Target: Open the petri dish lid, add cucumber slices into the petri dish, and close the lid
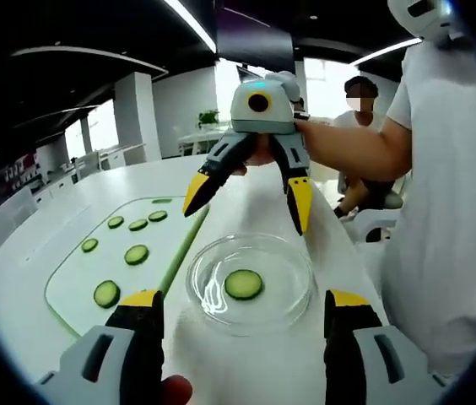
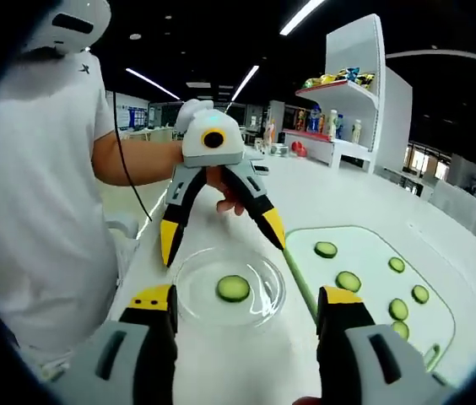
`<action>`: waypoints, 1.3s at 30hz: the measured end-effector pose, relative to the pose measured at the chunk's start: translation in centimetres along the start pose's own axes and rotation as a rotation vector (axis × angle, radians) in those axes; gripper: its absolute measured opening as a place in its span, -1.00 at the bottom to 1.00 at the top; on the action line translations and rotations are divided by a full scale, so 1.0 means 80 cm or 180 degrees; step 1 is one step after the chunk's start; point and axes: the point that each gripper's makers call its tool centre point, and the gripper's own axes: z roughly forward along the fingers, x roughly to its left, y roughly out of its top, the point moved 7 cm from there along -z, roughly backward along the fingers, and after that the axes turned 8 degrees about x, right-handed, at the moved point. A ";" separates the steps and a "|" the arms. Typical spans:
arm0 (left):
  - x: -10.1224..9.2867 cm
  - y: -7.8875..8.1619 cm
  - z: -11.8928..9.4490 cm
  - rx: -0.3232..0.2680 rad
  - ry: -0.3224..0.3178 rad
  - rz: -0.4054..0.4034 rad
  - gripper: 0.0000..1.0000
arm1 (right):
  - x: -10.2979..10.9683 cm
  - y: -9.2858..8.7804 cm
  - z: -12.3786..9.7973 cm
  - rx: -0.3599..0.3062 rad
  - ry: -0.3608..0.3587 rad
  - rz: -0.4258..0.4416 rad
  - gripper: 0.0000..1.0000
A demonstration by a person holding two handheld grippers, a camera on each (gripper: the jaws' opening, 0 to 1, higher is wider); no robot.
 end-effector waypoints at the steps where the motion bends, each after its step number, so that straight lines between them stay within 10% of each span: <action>1: 0.000 0.000 0.000 0.0004 0.0007 0.0002 0.54 | 0.000 0.000 -0.001 -0.0006 -0.0019 0.0010 0.33; 39: -0.009 -0.013 -0.057 -0.0186 0.0361 -0.0238 0.44 | -0.004 -0.039 -0.078 -0.0332 -0.0894 0.0508 0.37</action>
